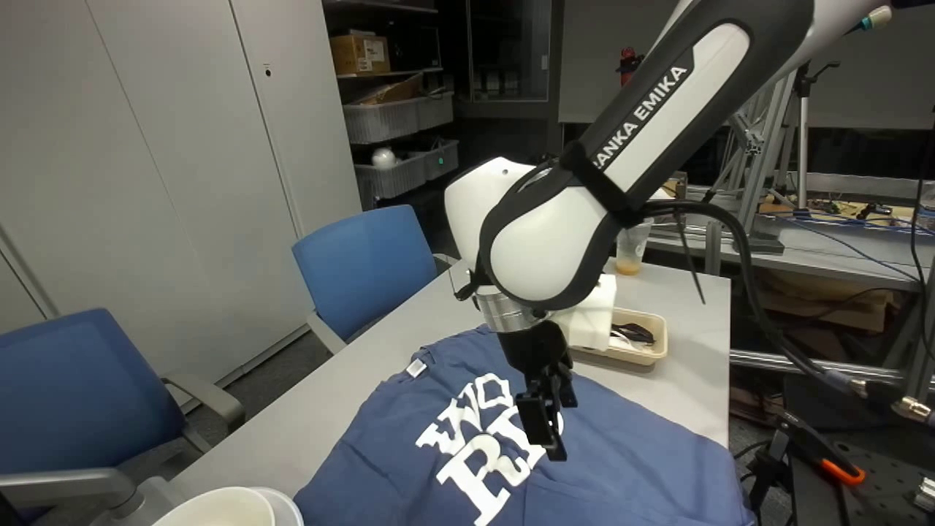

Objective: Fold the blue shirt

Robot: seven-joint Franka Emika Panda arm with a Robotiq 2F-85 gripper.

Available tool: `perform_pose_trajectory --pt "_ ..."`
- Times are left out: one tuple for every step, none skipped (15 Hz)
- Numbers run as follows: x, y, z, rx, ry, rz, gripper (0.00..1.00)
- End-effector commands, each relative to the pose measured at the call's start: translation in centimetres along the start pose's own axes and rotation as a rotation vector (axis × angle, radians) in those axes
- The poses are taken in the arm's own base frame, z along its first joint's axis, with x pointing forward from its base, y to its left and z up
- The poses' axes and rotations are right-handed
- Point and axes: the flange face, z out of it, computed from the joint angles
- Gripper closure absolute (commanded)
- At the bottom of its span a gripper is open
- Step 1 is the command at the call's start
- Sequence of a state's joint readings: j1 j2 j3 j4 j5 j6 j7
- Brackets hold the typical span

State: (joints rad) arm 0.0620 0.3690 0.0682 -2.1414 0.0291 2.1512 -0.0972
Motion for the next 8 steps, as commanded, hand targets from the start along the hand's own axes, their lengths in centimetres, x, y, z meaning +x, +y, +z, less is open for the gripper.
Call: perform_pose_trajectory --pt "0.5 0.0 0.4 -0.029 0.01 -0.003 0.0" --pt "1.1 0.0 1.0 -0.056 0.02 -0.017 0.0" --pt "1.5 0.0 1.4 -0.062 0.028 -0.044 0.0" --pt "1.9 0.1 2.1 -0.088 0.042 -0.075 0.0" --pt "2.2 0.0 2.7 -0.103 0.054 -0.108 0.0" --pt "2.5 -0.1 3.5 -0.12 0.069 -0.145 0.0" --pt "2.8 -0.1 4.2 -0.13 0.085 -0.183 0.0" --pt "3.0 -0.2 4.8 -0.139 0.098 -0.22 0.0"
